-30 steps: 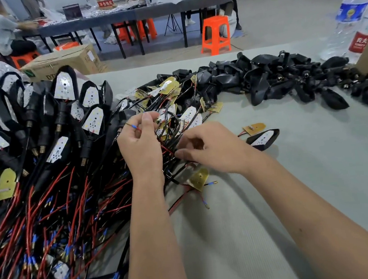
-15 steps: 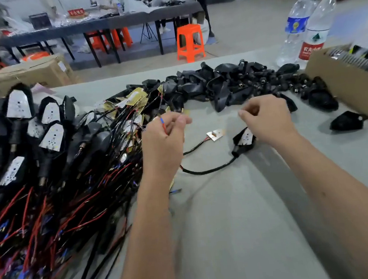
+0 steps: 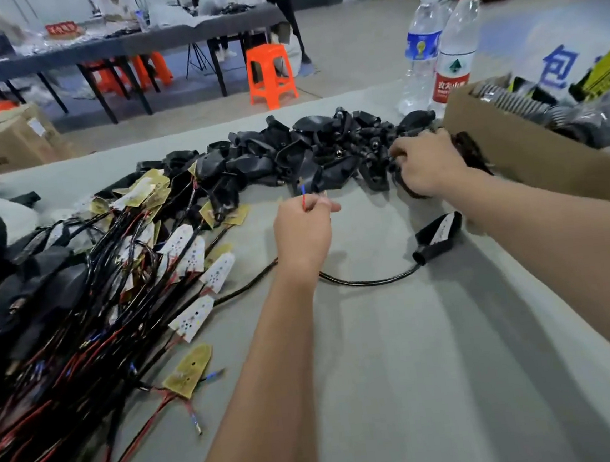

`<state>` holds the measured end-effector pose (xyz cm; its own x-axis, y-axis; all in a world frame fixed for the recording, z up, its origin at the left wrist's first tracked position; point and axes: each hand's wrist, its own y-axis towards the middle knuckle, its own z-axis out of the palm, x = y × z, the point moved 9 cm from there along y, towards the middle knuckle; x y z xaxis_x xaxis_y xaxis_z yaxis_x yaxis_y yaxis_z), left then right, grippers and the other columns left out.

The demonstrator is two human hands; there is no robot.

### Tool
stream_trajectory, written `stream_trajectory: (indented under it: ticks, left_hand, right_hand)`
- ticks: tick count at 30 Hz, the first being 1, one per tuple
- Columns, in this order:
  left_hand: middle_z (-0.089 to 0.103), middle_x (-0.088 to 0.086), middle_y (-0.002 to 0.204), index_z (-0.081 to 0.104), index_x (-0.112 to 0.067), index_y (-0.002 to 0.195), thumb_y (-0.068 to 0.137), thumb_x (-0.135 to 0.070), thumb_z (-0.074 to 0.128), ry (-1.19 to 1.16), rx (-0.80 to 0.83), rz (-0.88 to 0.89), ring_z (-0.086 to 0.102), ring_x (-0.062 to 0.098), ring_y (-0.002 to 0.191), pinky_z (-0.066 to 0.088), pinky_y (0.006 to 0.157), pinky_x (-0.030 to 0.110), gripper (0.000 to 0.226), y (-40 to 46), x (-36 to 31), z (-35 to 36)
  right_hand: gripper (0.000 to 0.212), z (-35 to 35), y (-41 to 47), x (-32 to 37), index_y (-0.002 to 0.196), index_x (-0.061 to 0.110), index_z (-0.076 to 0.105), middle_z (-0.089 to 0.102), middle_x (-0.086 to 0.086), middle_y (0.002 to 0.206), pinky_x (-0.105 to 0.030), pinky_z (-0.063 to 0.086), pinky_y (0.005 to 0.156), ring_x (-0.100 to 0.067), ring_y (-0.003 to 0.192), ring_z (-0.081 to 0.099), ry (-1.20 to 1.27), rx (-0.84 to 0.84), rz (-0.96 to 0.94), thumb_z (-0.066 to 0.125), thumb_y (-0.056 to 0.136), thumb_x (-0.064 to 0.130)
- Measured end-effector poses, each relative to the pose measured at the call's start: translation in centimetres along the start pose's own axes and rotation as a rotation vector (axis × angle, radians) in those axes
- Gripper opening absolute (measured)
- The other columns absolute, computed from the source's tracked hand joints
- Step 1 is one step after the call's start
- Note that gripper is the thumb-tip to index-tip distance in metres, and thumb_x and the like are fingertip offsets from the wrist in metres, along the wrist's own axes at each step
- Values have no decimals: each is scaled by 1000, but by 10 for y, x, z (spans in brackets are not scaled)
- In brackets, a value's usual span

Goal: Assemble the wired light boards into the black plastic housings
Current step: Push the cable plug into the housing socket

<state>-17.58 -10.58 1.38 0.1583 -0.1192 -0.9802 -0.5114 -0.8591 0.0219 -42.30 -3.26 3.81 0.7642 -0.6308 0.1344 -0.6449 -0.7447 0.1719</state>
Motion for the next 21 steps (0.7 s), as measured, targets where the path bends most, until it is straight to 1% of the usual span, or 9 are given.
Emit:
stream_trajectory:
  ticks: [3,6,9,11,13,15,17,20,21]
  left_hand:
    - [43,-10,52,74,-22,79,93,-11,49,0,-27,-46,37,13,49,30,52,30,30,11,5,6]
    - [42,-2,65,73,-17,91,99,-8,45,-114,-51,-67,30,11,44,26,46,23,31,15,11,4]
    - [41,-1,69,70,-12,98,107,-10,42,-302,-66,-134,24,4,37,21,37,15,29,17,17,-3]
    - [37,-1,65,69,-8,99,107,-8,42,-359,-22,-171,20,4,36,19,36,14,28,16,17,-6]
    - [34,-3,59,69,-7,97,106,-7,43,-330,36,-193,20,5,37,20,36,14,27,13,17,-12]
    - [36,-6,54,67,-7,95,104,-7,47,-273,65,-204,22,5,38,22,36,15,22,7,18,-21]
    - [40,-6,52,63,-7,95,102,-6,51,-253,78,-223,25,6,39,21,36,16,14,1,19,-32]
    - [43,-5,54,62,-8,93,101,-7,54,-192,116,-247,27,7,41,21,37,16,11,-9,22,-51]
    - [43,-4,54,62,-8,93,101,-7,54,-165,140,-252,27,7,41,21,37,16,12,-15,24,-58]
  right_hand:
    - [29,-3,18,-4,123,23,62,63,-18,124,-47,40,101,-42,118,51,16,-27,67,43,102,25]
    - [36,10,30,9,134,27,60,55,-21,136,-48,37,105,-44,129,42,2,91,54,43,102,23]
    - [25,21,35,14,120,17,63,57,-17,127,-51,35,105,-41,127,39,-19,164,97,47,101,17]
    - [19,15,35,10,112,17,69,57,-17,124,-54,31,107,-38,131,35,28,89,165,55,99,15]
    - [16,6,30,7,105,18,74,64,-13,118,-56,30,109,-37,129,41,26,2,198,65,93,13]
    - [16,1,26,7,97,17,75,70,-9,103,-56,31,109,-36,115,54,29,-28,193,69,86,8]
    - [18,-1,19,12,94,15,73,70,-9,98,-54,35,107,-36,106,59,-12,-19,151,68,82,3]
    - [23,-17,7,23,109,11,62,66,-16,109,-51,39,104,-40,112,56,-108,-65,139,66,87,6]
    - [26,-27,1,25,116,9,61,65,-19,114,-50,41,102,-41,115,56,-65,-119,164,66,91,9]
